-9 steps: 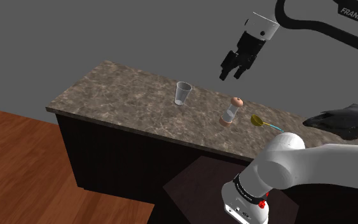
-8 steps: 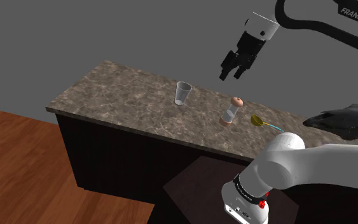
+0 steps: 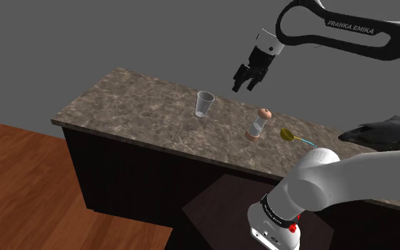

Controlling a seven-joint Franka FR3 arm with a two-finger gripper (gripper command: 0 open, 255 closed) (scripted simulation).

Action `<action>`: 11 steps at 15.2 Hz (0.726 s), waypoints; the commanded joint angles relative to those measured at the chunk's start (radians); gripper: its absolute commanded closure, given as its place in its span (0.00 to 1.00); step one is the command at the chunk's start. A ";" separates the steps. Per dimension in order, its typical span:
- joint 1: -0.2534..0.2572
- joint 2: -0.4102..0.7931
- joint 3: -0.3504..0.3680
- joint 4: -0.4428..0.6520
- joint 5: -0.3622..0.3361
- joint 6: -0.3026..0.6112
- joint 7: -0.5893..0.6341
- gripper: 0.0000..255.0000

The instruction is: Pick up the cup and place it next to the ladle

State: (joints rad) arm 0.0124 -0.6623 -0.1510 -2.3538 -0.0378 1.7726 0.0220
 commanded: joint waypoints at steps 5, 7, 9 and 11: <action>0.007 0.194 -0.094 0.041 0.014 0.157 -0.116 0.00; 0.013 0.264 -0.123 0.064 0.031 0.204 -0.156 0.00; 0.019 0.338 -0.151 0.092 0.054 0.246 -0.199 0.00; 0.025 0.414 -0.177 0.126 0.083 0.284 -0.245 0.00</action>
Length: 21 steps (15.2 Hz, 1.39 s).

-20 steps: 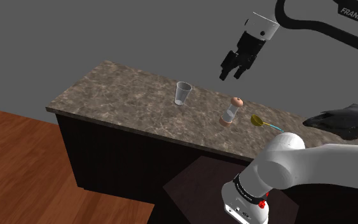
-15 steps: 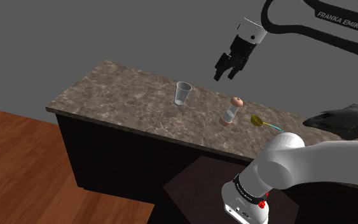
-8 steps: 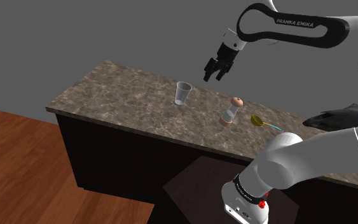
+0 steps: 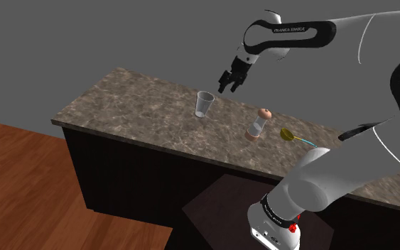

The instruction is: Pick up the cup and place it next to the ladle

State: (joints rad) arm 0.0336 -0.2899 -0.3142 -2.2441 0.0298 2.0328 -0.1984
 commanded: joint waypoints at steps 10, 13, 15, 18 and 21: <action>-0.018 0.455 -0.075 0.276 0.246 0.118 -0.274 0.00; -0.020 0.468 -0.069 0.266 0.255 0.141 -0.281 0.00; -0.020 0.482 -0.066 0.256 0.265 0.163 -0.287 0.00; -0.020 0.509 -0.059 0.241 0.284 0.202 -0.299 0.00; -0.020 0.509 -0.059 0.241 0.284 0.202 -0.299 0.00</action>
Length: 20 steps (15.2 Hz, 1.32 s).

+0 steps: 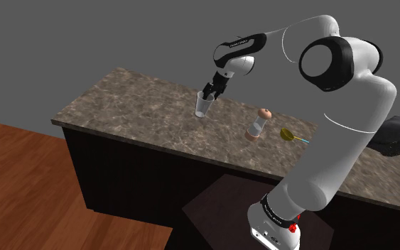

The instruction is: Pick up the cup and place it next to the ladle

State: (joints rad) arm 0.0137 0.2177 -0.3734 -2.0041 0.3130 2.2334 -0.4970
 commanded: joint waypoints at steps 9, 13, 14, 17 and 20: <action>0.000 0.002 0.000 0.000 0.001 0.001 -0.001 1.00; 0.000 0.001 0.000 0.000 0.001 0.002 -0.001 1.00; 0.000 0.001 0.000 0.000 0.001 0.002 -0.001 1.00; 0.002 -0.012 -0.003 0.011 -0.010 -0.021 0.009 1.00; 0.004 -0.032 -0.006 0.028 -0.025 -0.054 0.024 1.00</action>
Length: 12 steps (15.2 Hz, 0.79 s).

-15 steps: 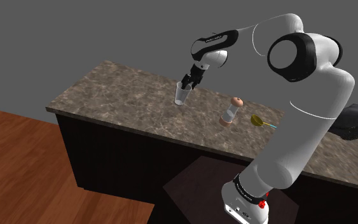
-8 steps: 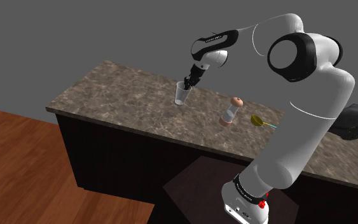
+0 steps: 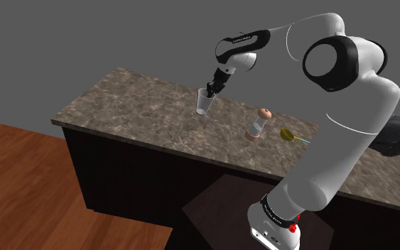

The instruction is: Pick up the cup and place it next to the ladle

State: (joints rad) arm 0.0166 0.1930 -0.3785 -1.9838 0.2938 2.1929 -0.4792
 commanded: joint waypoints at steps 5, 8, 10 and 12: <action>0.004 -0.036 -0.006 0.041 -0.028 -0.071 0.028 1.00; 0.005 -0.051 -0.008 0.064 -0.040 -0.107 0.040 1.00; 0.005 -0.060 -0.009 0.080 -0.047 -0.130 0.047 1.00; 0.006 -0.068 -0.010 0.097 -0.053 -0.154 0.055 1.00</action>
State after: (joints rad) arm 0.0213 0.1310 -0.3885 -1.8942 0.2448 2.0515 -0.4299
